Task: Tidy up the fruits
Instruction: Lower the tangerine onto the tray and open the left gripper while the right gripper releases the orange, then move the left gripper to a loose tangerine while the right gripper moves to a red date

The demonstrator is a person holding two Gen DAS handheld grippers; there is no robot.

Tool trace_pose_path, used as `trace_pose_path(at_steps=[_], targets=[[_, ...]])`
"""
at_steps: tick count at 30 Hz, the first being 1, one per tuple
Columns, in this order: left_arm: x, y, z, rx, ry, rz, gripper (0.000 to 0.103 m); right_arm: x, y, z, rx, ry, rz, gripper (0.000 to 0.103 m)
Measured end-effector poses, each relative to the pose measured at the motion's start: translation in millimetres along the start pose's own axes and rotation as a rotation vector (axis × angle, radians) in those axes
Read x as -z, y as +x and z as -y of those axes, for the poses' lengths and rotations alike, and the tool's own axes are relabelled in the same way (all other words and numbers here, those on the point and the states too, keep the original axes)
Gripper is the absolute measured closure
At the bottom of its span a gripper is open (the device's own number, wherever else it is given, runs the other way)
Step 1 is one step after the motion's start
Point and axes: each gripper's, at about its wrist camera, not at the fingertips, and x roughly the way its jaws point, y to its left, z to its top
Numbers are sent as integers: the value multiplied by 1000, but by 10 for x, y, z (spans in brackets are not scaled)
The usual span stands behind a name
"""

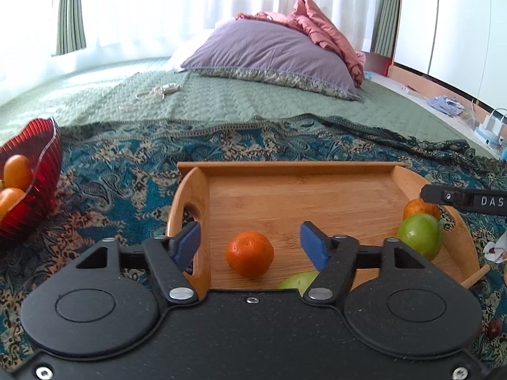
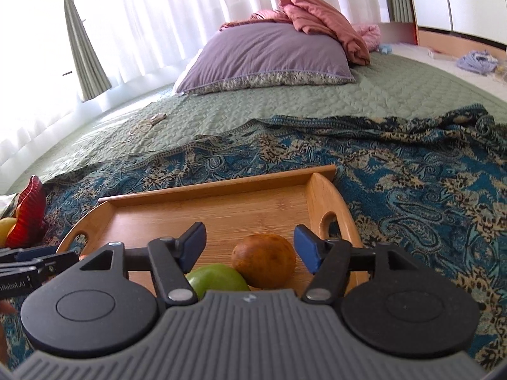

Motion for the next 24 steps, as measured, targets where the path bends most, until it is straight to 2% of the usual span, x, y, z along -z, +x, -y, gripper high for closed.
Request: trace_pose_path(at_steps=[5, 8, 24], targets=[[50, -249, 56, 20, -16, 27, 28, 93, -165, -5, 3, -55, 24, 20], [113, -394, 97, 45, -23, 36, 17, 187, -272, -1, -10, -71, 36, 17], [710, -1004, 443, 77, -11, 92, 9, 714, -840, -62, -16, -240, 118, 1]])
